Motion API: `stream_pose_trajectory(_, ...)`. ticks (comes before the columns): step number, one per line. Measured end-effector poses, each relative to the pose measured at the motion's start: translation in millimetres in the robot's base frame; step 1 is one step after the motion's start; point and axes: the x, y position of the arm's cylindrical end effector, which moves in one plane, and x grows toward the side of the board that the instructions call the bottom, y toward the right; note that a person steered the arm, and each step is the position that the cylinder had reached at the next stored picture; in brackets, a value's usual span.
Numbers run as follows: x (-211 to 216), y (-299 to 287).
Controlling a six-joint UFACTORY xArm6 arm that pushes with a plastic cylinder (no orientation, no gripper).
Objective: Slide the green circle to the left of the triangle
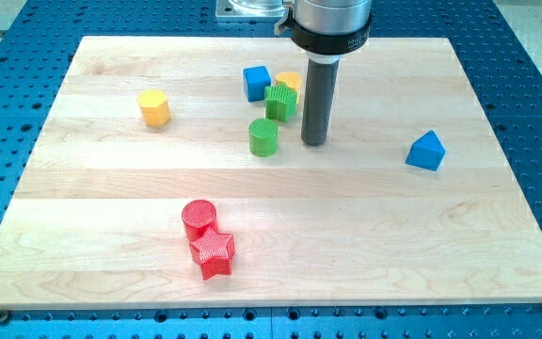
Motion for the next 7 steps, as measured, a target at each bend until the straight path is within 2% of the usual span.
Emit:
stream_pose_trajectory(1, 17.5, -6.1)
stream_pose_trajectory(2, 87.8, -20.7)
stream_pose_trajectory(3, 98.8, -123.7)
stream_pose_trajectory(4, 76.5, -176.3)
stream_pose_trajectory(5, 20.7, -176.6)
stream_pose_trajectory(6, -0.5, -108.9)
stream_pose_trajectory(7, -0.5, -6.9)
